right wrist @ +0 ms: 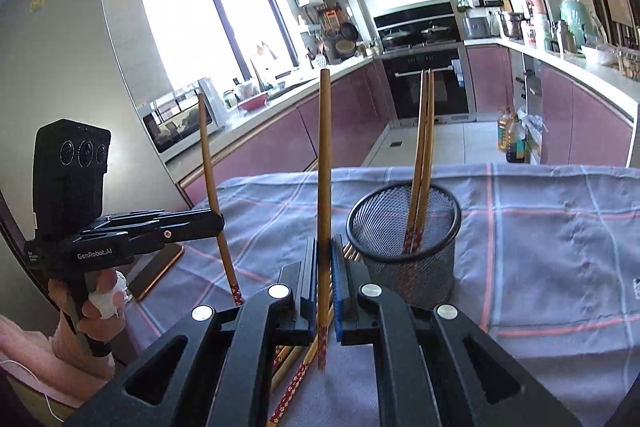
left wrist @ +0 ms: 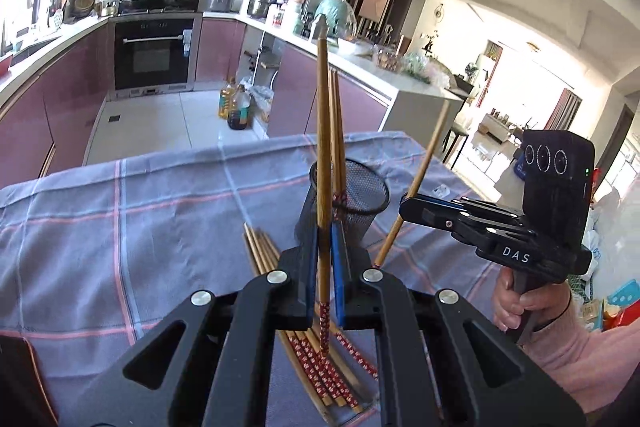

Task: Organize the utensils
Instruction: 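Lower the chopstick into the mesh cup and open the left tool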

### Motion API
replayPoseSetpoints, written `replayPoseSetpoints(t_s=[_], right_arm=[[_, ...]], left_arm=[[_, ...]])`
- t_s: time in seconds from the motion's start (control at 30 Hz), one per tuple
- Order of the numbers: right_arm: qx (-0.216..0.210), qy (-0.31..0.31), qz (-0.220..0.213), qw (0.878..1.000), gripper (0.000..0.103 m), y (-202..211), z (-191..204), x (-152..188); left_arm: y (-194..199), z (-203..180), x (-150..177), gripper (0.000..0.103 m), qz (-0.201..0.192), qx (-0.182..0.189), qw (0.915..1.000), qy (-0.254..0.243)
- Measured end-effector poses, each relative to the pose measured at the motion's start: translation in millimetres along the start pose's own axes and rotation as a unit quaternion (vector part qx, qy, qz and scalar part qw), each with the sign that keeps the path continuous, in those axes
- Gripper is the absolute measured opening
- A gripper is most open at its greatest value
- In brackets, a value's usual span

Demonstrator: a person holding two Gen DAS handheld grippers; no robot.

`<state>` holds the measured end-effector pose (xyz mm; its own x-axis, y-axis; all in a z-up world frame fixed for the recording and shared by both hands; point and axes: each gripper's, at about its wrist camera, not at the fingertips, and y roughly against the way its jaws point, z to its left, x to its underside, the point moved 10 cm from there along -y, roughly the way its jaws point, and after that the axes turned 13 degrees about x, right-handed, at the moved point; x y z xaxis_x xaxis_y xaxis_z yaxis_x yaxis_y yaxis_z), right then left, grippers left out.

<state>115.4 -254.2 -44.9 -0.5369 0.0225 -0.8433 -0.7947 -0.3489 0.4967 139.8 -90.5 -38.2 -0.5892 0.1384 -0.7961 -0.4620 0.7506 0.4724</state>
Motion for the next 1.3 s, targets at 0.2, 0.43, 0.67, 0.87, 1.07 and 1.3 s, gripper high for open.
replayPoseSetpoints(t_s=[0.2,0.43,0.67,0.87,1.07,1.3], right_arm=[[-0.001,0.006,-0.033,0.999,0.006,13.0,-8.6,-29.8],[0.011,0.022,-0.075,0.997,0.006,29.4,-12.4,-74.7],[0.032,0.024,-0.092,0.995,0.006,20.9,-28.4,-99.7],[0.044,0.024,-0.074,0.996,0.006,-2.7,-37.3,-94.0],[0.045,0.024,-0.02,0.998,0.006,-28.2,-41.7,-70.1],[0.047,0.011,0.042,0.998,0.006,-53.0,-48.0,-46.6]], left_arm=[[1.6,-10.3,-36.4,0.008,-0.034,0.006,0.9994,-0.009],[-5.2,-22.4,-87.0,0.008,-0.077,-0.001,0.9966,-0.028],[-26.7,-32.5,-113.4,0.008,-0.086,-0.01,0.9952,-0.046],[-55.2,-28.0,-109.4,0.008,-0.064,-0.026,0.9965,-0.047],[-88.5,-15.2,-82.4,0.008,-0.008,-0.027,0.9986,-0.046],[-117.3,1.5,-53.5,0.008,0.042,-0.032,0.9977,-0.043]])
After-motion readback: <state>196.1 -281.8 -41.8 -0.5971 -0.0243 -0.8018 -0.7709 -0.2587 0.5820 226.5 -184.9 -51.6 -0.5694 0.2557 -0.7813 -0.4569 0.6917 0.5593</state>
